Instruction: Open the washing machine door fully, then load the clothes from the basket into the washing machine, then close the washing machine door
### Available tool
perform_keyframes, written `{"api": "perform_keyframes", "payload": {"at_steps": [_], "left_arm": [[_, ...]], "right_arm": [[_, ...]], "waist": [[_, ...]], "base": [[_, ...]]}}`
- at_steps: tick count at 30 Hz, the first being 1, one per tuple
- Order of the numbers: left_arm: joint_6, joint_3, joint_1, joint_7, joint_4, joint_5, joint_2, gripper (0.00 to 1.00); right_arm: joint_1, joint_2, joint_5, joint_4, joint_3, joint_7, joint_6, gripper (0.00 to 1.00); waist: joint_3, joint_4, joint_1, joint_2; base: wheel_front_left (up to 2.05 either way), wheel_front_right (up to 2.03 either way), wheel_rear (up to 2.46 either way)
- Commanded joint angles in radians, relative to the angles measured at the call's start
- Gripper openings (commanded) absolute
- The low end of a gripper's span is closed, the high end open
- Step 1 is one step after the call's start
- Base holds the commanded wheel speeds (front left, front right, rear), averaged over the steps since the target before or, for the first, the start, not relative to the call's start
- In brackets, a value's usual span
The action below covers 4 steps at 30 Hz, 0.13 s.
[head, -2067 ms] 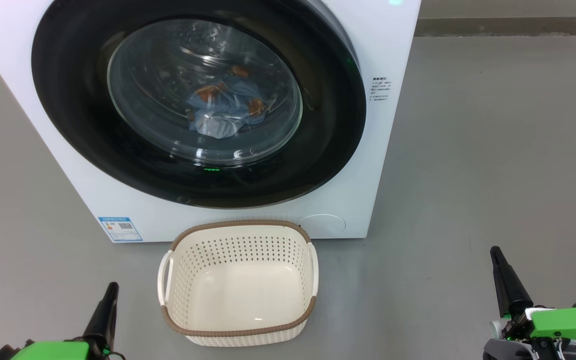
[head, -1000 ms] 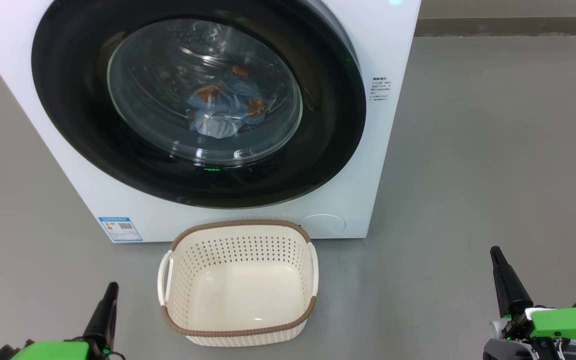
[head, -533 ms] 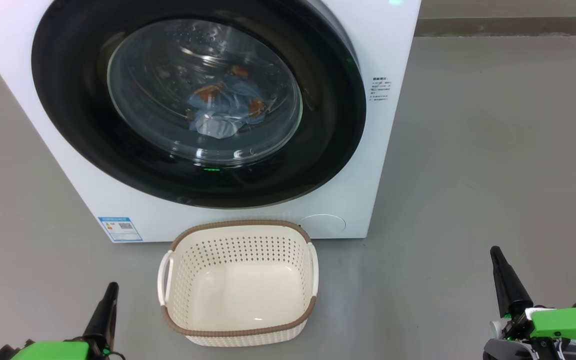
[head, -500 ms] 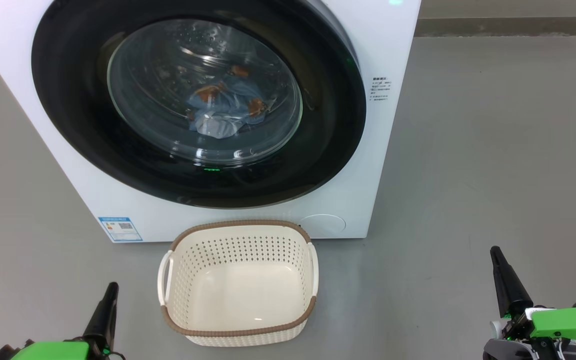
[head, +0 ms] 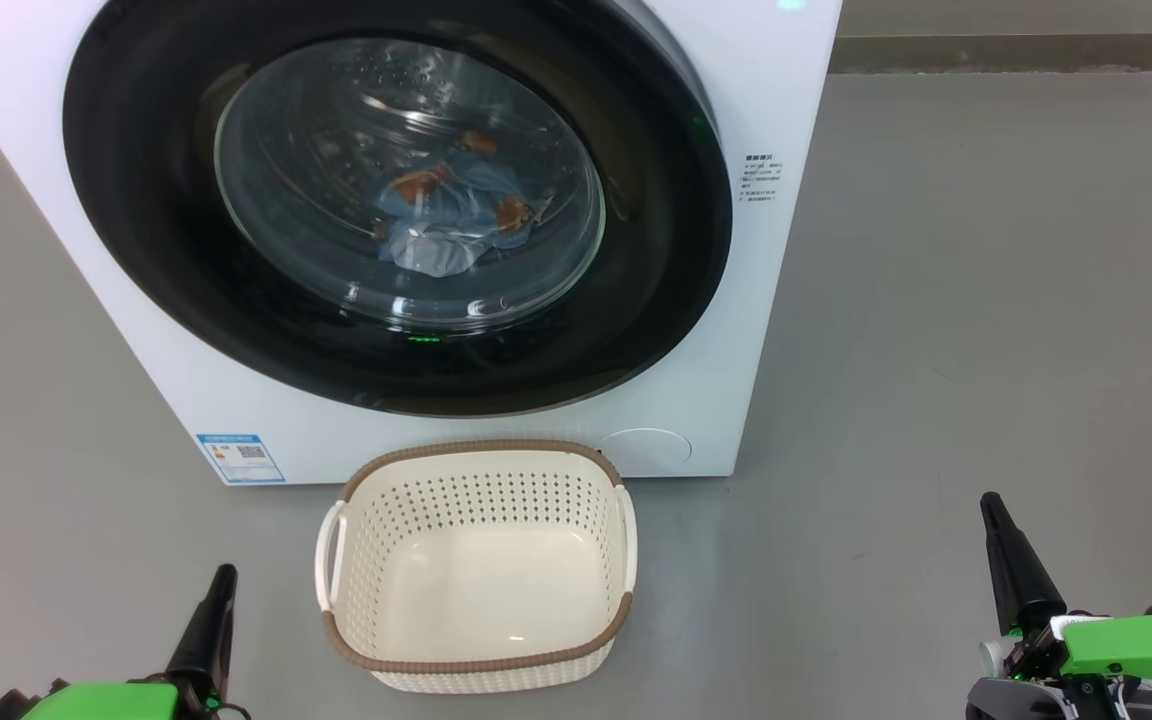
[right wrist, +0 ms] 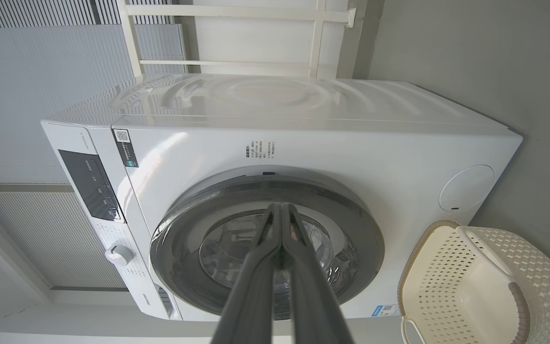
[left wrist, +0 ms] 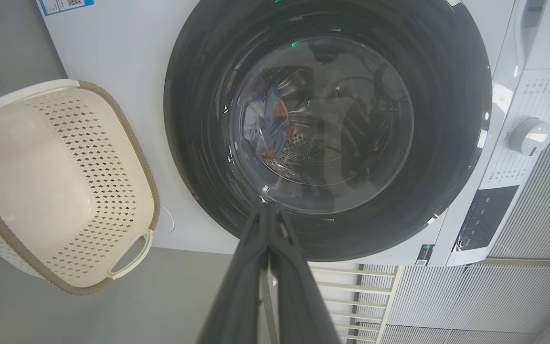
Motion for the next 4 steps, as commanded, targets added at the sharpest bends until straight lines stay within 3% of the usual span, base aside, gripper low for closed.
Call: {"api": "perform_keyframes", "payload": {"at_steps": [1, 4], "left_arm": [[-0.003, 0.035, -0.041, 0.007, -0.029, -0.006, 0.013, 0.00], [-0.003, 0.035, -0.041, 0.007, -0.029, -0.006, 0.013, 0.00]], "right_arm": [[-0.011, -0.003, 0.004, -0.031, 0.022, 0.008, 0.002, 0.00], [-0.011, -0.003, 0.004, -0.031, 0.022, 0.008, 0.002, 0.00]], "waist": [[0.000, 0.000, 0.0000, 0.0000], [0.000, 0.000, 0.0000, 0.0000]], "base": [[0.00, 0.00, 0.00], [0.00, 0.00, 0.00]]}}
